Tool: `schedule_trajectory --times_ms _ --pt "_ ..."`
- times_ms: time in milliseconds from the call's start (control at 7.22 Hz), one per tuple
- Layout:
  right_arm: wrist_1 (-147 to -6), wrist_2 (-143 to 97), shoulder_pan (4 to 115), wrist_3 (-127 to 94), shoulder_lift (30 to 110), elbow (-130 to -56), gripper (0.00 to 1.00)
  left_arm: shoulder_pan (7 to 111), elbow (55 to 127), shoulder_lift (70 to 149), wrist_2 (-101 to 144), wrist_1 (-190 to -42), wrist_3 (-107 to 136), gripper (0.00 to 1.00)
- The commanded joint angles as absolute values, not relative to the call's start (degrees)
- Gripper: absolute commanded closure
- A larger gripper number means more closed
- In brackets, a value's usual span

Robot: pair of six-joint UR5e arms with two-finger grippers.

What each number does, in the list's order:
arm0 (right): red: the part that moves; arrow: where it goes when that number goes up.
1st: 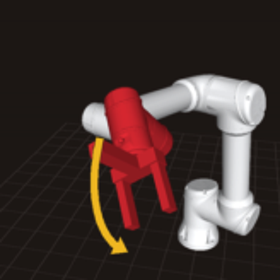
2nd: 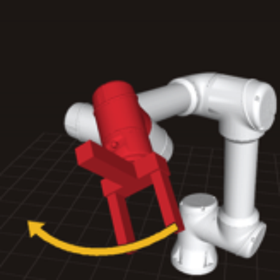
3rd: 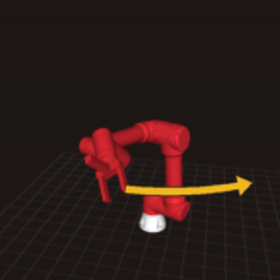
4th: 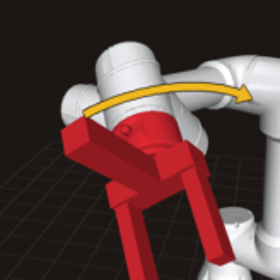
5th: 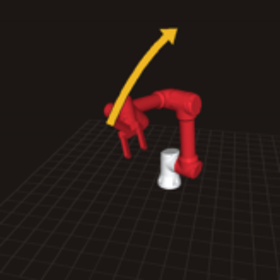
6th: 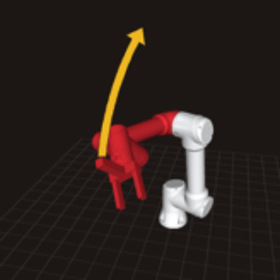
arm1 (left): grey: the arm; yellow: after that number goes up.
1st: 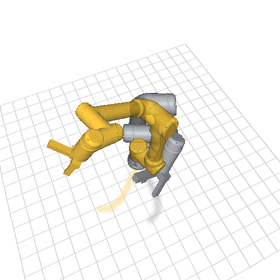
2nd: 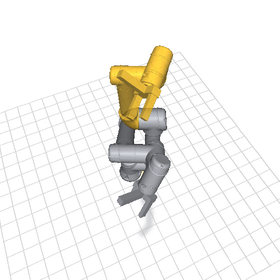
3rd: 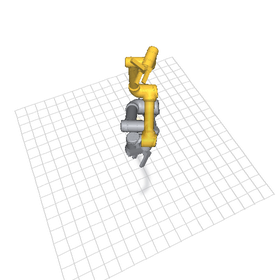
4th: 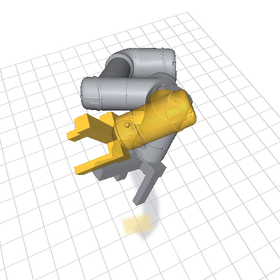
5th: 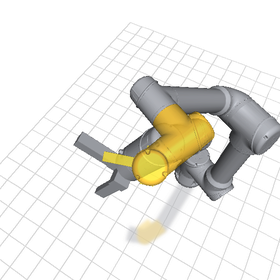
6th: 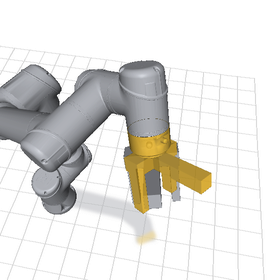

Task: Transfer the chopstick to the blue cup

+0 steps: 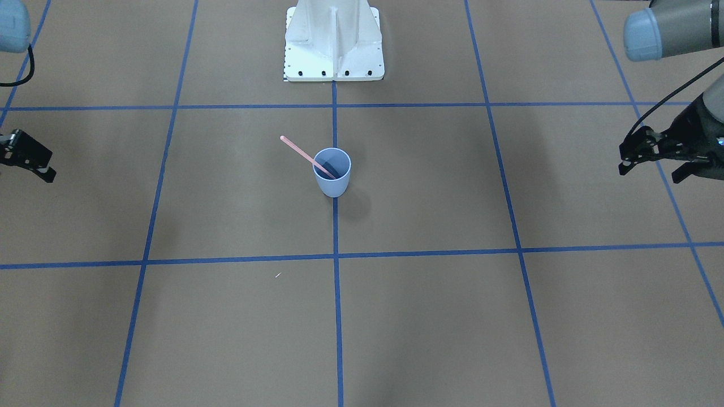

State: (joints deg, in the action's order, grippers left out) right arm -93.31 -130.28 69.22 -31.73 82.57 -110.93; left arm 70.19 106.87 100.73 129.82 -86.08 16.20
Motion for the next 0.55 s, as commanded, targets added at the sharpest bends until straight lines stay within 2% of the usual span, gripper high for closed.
schedule_trajectory --times_ms 0,277,415 --pt "-93.3 -130.2 74.8 -15.0 88.3 -109.4 0.00 71.4 104.8 99.0 131.8 -89.8 14.7 0.02" --pt "-88.5 -132.5 79.6 -7.1 92.3 -105.2 0.00 75.4 101.3 99.2 131.9 -89.9 8.6 0.02" --pt "-81.0 -134.1 80.0 -6.4 95.9 -102.2 0.00 77.0 100.2 99.3 132.6 -89.8 6.5 0.02"
